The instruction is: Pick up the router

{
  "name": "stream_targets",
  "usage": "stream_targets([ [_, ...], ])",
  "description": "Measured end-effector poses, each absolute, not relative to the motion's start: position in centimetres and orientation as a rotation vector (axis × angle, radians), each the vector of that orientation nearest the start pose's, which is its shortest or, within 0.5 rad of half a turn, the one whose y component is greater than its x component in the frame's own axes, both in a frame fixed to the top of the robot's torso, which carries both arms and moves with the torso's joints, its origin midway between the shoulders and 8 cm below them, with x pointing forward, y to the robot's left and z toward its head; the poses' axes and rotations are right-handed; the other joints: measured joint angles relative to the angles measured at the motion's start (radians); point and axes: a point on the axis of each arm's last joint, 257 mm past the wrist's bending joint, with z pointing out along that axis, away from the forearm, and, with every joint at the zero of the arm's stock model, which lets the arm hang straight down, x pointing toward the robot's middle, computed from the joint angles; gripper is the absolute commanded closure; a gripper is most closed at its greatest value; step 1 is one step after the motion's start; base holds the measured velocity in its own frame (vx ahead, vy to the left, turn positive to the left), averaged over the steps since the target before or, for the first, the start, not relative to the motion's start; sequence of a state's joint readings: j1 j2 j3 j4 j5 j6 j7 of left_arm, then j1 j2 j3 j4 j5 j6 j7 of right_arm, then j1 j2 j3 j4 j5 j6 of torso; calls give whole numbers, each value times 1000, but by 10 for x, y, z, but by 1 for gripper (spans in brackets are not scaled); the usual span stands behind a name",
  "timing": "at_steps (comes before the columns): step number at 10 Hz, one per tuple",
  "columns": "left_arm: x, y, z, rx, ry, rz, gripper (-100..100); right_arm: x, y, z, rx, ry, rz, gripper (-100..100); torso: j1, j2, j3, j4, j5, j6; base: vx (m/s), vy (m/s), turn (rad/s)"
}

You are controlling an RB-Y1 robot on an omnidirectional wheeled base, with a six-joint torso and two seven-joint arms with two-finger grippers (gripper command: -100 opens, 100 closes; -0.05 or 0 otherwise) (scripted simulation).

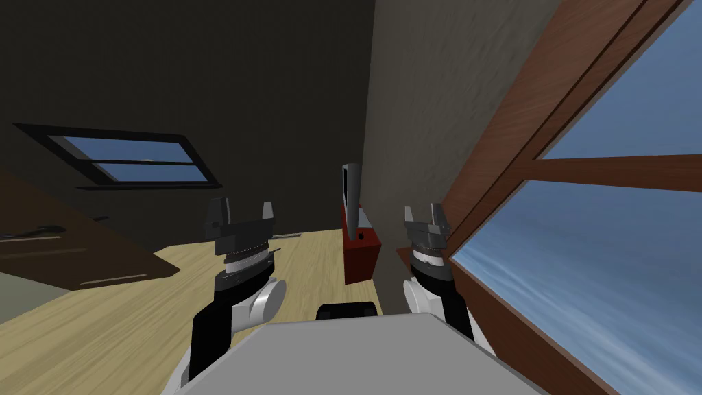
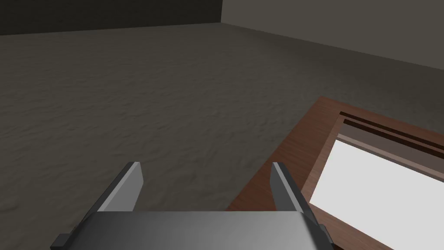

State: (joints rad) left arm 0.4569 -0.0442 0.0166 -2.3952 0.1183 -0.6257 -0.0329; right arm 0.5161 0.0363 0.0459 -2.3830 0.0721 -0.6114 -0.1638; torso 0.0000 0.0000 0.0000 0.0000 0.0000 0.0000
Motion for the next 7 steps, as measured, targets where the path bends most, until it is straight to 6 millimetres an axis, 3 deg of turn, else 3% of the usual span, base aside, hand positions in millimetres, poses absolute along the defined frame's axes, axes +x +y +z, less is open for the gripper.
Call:
stream_targets([
  [7, 288, 292, 105, -519, 310, -1390, 0, 355, -243, 51, 669, 580, 1645, -100, 1, -3, -2, -1, 0, 0, 44, 18, -65],
])
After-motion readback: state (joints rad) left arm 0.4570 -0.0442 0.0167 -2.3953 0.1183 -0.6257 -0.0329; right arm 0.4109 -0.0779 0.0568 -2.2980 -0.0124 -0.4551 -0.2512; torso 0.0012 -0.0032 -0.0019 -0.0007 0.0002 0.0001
